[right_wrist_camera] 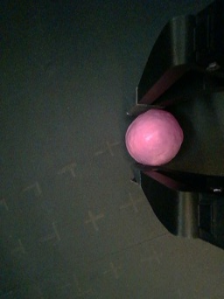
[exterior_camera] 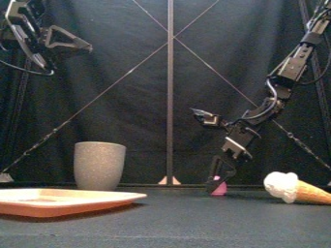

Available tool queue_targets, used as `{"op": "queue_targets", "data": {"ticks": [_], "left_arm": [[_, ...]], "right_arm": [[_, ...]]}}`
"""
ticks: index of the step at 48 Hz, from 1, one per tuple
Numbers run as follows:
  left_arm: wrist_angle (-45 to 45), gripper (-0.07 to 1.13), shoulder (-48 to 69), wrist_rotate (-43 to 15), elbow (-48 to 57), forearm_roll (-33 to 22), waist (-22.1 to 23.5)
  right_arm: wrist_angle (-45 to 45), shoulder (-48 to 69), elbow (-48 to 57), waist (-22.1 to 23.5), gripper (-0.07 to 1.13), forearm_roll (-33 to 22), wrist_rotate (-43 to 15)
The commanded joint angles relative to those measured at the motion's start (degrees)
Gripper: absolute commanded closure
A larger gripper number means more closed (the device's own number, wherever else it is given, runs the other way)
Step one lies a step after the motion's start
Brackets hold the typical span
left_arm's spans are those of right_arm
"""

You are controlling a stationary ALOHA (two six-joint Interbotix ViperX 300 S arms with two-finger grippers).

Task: Pick the pink ball then place it in the grey bowl
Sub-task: Place pink ball in the grey bowl

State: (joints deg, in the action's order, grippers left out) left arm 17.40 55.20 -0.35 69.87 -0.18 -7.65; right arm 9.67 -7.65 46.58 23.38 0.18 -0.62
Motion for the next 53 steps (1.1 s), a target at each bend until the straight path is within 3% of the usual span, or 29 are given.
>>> {"op": "queue_targets", "data": {"ticks": [1,8,15,22,34,46,53], "left_arm": [[0.5,1.05,-0.2,0.1,-0.8,0.0,-0.2],[0.5,1.05,-0.2,0.0,-0.7,0.0,-0.2],[0.5,1.05,-0.2,0.0,-0.6,0.0,-0.2],[0.4,1.05,-0.2,0.0,-0.6,-0.1,-0.2],[0.4,1.05,-0.2,0.0,-0.6,-0.1,-0.2],[0.5,1.05,-0.2,0.0,-0.6,0.0,-0.2],[0.5,1.05,-0.2,0.0,-0.5,-0.1,-0.2]], "right_arm": [[0.2,1.8,-2.5,-1.9,0.36,0.0,-0.4],[0.8,2.5,-10.4,-7.3,0.36,-0.5,0.3],[1.8,1.2,-20.9,-9.8,0.36,-3.1,0.2],[4.0,-3.6,-31.1,-9.7,0.36,-5.2,-0.2],[3.5,-15.2,-45.9,-6.1,0.36,-3.4,-0.4],[-0.9,-20.8,-52.0,-4.4,0.35,-2.5,-0.4],[-2.2,-21.8,-52.8,-4.1,0.26,-2.5,-0.4]]}}
